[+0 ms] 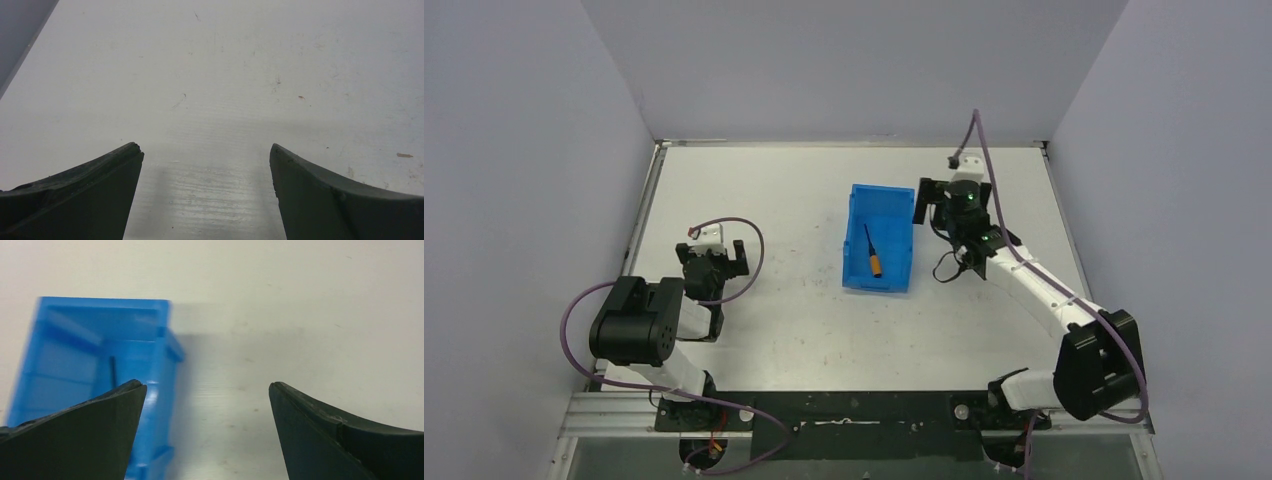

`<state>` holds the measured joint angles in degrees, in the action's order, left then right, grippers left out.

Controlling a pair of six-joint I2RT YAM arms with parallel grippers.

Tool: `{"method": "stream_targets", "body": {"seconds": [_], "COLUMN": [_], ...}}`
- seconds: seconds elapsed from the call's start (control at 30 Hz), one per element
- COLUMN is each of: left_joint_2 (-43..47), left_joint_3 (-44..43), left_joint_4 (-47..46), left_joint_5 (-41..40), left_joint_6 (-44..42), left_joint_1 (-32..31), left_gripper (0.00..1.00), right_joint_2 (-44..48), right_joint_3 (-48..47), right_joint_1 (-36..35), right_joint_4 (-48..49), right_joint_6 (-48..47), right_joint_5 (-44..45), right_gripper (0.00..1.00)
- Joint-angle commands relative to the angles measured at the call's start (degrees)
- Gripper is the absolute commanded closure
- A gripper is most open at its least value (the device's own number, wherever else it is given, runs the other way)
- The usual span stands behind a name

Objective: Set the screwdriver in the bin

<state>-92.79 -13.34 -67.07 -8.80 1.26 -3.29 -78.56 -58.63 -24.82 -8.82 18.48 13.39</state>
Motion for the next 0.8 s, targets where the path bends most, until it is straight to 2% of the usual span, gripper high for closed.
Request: {"method": "stream_targets", "body": {"seconds": [0.0, 0.1, 0.23, 0.33, 0.53, 0.6, 0.77], "left_joint_2": [0.4, 0.4, 0.5, 0.5, 0.4, 0.3, 0.5], "left_joint_3": [-1.2, -1.2, -1.2, -1.2, -1.2, -1.2, -1.2], "left_joint_4": [-2.3, -2.3, -2.3, -2.3, -2.3, -2.3, -2.5], "left_joint_5": [-0.1, -0.1, -0.1, -0.1, -0.1, -0.1, 0.3], "left_joint_6": [0.3, 0.4, 0.4, 0.3, 0.3, 0.4, 0.5], "left_joint_1": [-0.1, -0.1, -0.1, -0.1, -0.1, -0.1, 0.0], "left_gripper": [0.03, 0.03, 0.03, 0.03, 0.03, 0.03, 0.03], "right_joint_2": [8.4, 12.3, 14.1, 14.1, 14.2, 14.5, 14.6], "right_joint_3": [15.7, 26.4, 34.9, 39.8, 49.9, 51.4, 50.9], "right_joint_1": [7.8, 13.7, 18.1, 19.8, 20.3, 20.3, 20.3], "right_joint_4": [23.1, 35.7, 44.0, 48.0, 64.3, 66.6, 65.3], "right_joint_6": [-4.2, -4.6, -6.2, -7.8, -11.5, -11.7, -11.8], "right_joint_5": [-0.4, -4.2, -4.6, -5.2, -6.8, -6.4, -6.5], "right_gripper": [0.0, 0.0, 0.0, 0.0, 0.0, 0.0, 0.0]}}
